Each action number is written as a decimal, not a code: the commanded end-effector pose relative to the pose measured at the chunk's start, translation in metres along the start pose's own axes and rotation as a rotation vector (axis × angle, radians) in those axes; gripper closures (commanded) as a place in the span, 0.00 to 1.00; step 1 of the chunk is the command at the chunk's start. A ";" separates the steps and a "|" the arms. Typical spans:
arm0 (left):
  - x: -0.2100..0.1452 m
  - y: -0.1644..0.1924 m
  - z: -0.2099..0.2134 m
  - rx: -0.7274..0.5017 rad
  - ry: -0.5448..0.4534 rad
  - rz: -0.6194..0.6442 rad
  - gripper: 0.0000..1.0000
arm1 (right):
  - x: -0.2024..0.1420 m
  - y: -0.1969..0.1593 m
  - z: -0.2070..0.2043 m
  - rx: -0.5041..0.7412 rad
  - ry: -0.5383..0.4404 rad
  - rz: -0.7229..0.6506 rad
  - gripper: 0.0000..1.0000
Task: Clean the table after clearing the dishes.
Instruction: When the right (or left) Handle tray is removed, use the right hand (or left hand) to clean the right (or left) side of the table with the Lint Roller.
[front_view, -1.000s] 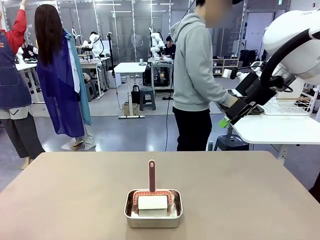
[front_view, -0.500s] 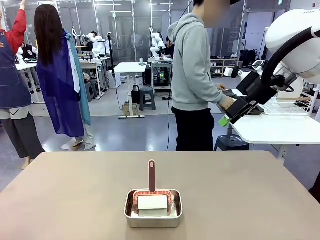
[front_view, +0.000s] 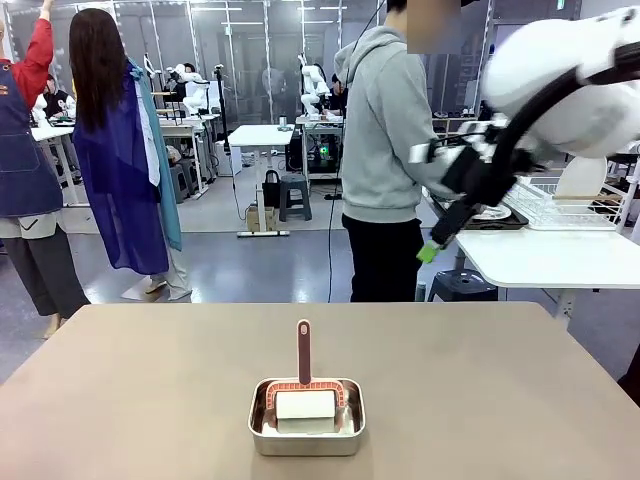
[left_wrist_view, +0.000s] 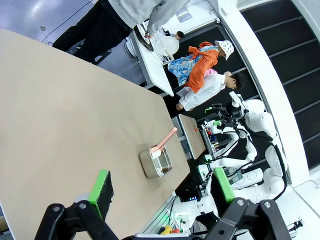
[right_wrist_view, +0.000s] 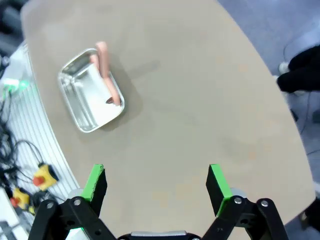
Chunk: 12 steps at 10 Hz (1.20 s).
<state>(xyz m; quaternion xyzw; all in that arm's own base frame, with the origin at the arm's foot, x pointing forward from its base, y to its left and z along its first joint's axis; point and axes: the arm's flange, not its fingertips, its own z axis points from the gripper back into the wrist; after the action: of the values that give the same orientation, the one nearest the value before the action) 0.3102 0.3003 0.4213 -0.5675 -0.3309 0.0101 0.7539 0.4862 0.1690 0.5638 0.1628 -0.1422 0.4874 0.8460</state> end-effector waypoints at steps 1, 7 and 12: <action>-0.002 -0.004 0.004 -0.005 0.010 0.000 0.00 | 0.076 0.004 -0.029 0.035 0.218 0.185 0.00; -0.002 -0.004 0.004 -0.005 0.010 0.000 0.00 | 0.205 0.070 -0.142 0.119 0.558 0.482 0.00; -0.002 -0.004 0.004 -0.005 0.010 0.000 0.00 | 0.228 0.090 -0.194 0.138 0.601 0.432 0.00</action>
<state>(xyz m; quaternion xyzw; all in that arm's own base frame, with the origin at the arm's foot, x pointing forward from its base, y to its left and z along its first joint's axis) 0.3099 0.3006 0.4213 -0.5674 -0.3311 0.0105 0.7539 0.5239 0.4582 0.4795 0.0281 0.1153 0.7104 0.6937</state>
